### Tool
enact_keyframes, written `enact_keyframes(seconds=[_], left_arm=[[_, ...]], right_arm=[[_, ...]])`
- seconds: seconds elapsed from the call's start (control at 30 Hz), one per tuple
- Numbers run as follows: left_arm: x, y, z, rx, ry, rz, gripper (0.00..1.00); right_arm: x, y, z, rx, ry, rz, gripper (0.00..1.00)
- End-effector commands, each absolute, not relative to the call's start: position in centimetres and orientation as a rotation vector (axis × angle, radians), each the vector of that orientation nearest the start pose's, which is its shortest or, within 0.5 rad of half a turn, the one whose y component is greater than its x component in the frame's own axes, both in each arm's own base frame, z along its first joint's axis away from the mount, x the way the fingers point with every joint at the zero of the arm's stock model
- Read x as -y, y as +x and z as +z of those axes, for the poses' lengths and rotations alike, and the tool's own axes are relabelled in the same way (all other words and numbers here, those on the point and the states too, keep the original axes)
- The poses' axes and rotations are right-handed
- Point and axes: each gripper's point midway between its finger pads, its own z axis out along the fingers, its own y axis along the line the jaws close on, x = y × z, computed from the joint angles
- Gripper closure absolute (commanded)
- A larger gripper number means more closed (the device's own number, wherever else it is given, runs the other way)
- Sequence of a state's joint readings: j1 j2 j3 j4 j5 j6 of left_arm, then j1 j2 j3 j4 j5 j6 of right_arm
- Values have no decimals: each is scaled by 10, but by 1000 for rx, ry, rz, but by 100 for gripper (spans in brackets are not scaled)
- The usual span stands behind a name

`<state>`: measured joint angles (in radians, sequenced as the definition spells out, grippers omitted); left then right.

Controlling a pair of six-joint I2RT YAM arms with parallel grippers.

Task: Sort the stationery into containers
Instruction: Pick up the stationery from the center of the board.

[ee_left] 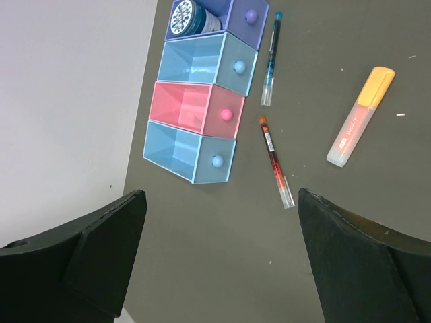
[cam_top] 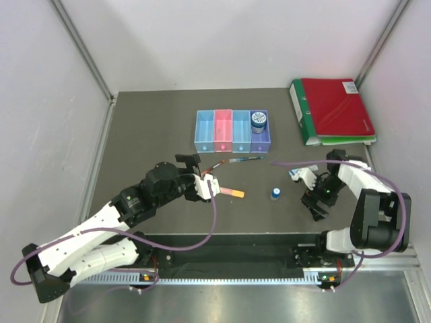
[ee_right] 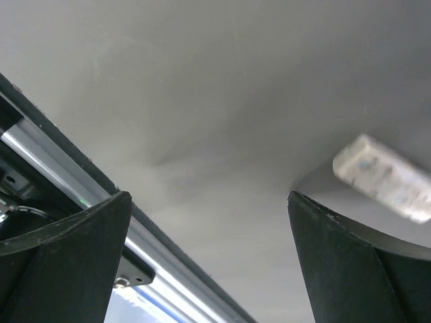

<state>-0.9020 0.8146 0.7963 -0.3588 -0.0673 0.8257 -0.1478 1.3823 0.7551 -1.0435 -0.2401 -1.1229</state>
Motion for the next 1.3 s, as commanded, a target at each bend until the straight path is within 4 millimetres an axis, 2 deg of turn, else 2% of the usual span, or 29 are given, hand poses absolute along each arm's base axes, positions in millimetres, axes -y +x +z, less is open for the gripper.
enact_keyframes(seconds=[0.0, 0.1, 0.3, 0.47, 0.63, 0.9, 1.03, 1.07, 1.2, 1.27], left_arm=[[220, 228, 270, -1239, 1389, 10, 1], [221, 229, 271, -1238, 1386, 9, 1], [219, 229, 272, -1240, 1383, 16, 1], [218, 229, 273, -1242, 1374, 17, 1], [218, 229, 272, -1245, 1371, 13, 1], [217, 228, 274, -1238, 1372, 20, 1], [219, 229, 274, -1232, 1367, 14, 1], [219, 228, 273, -1232, 1369, 13, 1], [219, 228, 273, -1236, 1372, 12, 1], [218, 229, 273, -1238, 1374, 21, 1]], right_arm=[[2, 187, 32, -2591, -1460, 359, 1], [-1, 207, 32, -2562, -1432, 292, 1], [11, 250, 34, -2530, -1323, 91, 1], [16, 267, 33, -2525, -1287, 31, 0], [15, 279, 39, -2503, -1253, 14, 0], [13, 300, 85, -2408, -1177, -26, 2], [30, 308, 84, -2451, -1034, -65, 8], [33, 308, 76, -2485, -1007, -45, 11], [35, 310, 63, -2557, -917, 55, 24], [34, 313, 60, -2562, -876, 74, 25]])
